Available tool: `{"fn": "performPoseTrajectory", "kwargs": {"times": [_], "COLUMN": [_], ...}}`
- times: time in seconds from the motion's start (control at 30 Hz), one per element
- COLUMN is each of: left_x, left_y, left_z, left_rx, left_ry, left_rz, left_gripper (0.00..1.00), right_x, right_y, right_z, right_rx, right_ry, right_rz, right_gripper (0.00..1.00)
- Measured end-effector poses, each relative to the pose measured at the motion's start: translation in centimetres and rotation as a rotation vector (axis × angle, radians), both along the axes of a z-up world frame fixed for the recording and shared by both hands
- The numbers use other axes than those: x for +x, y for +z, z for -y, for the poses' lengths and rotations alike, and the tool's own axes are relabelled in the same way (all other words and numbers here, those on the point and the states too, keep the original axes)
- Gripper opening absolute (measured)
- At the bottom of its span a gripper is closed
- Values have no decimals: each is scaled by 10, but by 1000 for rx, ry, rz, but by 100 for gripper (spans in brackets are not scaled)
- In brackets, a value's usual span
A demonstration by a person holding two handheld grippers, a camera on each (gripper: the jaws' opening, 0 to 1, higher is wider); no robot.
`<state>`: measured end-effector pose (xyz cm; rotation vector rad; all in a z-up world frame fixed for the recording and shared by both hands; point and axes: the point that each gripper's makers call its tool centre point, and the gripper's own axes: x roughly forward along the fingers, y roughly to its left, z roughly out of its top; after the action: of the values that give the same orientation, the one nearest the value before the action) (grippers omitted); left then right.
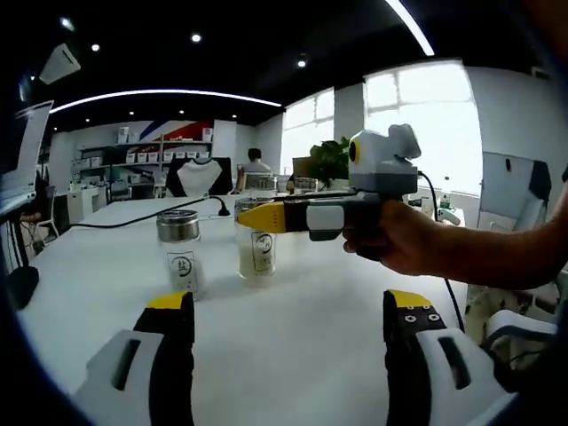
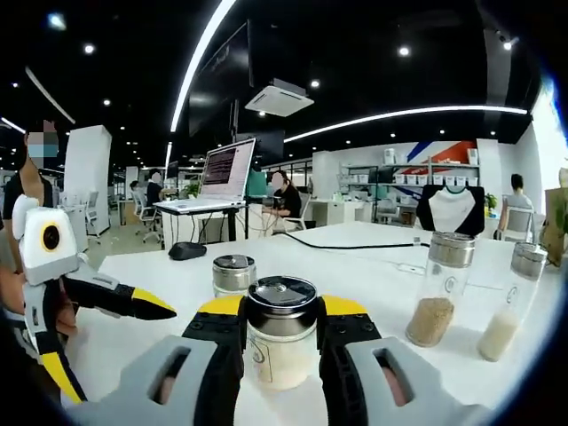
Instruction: Rotate the seasoning bottle until the label or dispensing opening points toward the visible target arrow and the bottle remains upright within the marked orientation range
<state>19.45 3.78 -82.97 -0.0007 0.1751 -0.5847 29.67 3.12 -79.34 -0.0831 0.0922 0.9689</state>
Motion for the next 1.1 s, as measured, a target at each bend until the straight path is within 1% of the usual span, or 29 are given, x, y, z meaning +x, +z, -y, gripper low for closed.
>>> {"fn": "performPoseTrajectory", "kwargs": {"times": [0.1,0.17,0.3,0.43,0.6,0.7,0.8,0.93,1.1], "left_x": [-2,-3,-4,-4,-2,-2,-2,-3,-4], "left_y": [-2,-3,-2,-3,-6,-5,-3,-4,-6], "left_z": [-1,-2,-4,-6,-5,-3,-1,1,3], "left_rx": [-3,-5,-3,-1,-7,-14,-17,-19,-7], "left_ry": [-1,5,12,13,17,18,21,13,5], "left_rz": [-7,-9,3,-1,-18,-17,-13,-21,-26], "left_gripper": [93,92,90,90,90,90,90,90,90], "right_x": [3,6,5,6,6,7,7,6,6], "right_y": [-3,-4,-9,-9,-9,-8,-8,-8,-8], "right_z": [-2,-3,-7,-6,-6,-5,-5,-5,-5], "right_rx": [-9,-5,-12,-6,6,14,13,3,9], "right_ry": [0,1,8,2,5,4,7,2,-1], "right_rz": [8,-3,-8,-15,-8,-3,-1,-2,0], "right_gripper": [28,28,29,29,29,29,29,29,29]}}
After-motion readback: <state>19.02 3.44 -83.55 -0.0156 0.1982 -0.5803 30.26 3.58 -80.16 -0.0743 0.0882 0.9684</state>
